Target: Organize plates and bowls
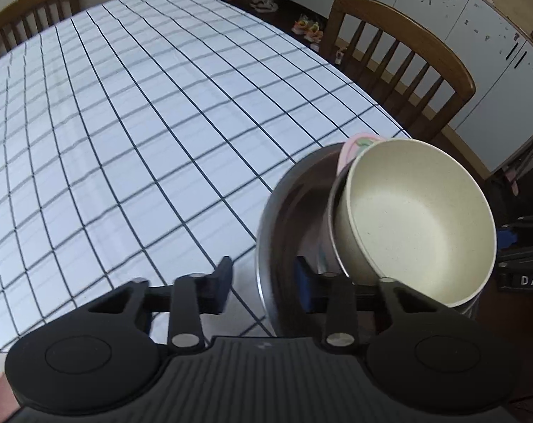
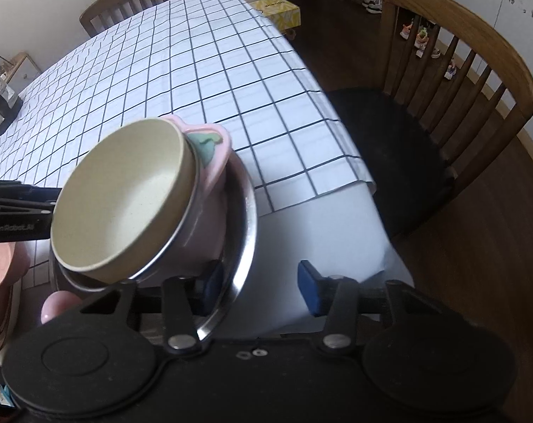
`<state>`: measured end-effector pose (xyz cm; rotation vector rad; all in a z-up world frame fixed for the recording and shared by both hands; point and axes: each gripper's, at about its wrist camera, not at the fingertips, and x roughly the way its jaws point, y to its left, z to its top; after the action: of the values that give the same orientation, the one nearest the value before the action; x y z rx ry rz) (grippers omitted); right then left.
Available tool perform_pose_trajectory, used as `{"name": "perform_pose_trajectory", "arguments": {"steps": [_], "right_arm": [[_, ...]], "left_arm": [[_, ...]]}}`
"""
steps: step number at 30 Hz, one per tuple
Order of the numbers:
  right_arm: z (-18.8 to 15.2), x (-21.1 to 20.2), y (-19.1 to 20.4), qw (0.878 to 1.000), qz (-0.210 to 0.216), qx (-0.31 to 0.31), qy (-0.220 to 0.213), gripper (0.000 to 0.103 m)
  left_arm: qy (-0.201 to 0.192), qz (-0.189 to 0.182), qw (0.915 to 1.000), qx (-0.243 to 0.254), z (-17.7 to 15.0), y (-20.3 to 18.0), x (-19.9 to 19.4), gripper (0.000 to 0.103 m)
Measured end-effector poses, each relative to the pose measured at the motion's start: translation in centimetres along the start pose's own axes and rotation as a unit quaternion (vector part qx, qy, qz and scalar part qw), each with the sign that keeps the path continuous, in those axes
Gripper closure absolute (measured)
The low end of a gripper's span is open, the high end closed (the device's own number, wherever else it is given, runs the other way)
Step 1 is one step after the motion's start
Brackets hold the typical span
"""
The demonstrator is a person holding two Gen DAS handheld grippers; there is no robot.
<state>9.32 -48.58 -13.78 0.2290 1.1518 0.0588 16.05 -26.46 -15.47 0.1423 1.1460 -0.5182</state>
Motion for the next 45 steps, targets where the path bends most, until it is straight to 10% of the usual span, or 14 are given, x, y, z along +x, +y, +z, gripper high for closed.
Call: {"name": "perform_pose_trajectory", "arguments": {"steps": [8, 45], "right_arm": [[0.1, 0.0, 0.8, 1.0, 0.011, 0.006, 0.018, 0.087], [4.6, -6.0, 11.7, 0.996, 0.058, -0.073, -0.015, 0.09]], "left_arm": [[0.011, 0.003, 0.9999, -0.011, 0.2, -0.2, 0.2, 0.089], [-0.071, 0.068, 0.9856, -0.137, -4.3, 7.3, -14.8, 0.089]]}}
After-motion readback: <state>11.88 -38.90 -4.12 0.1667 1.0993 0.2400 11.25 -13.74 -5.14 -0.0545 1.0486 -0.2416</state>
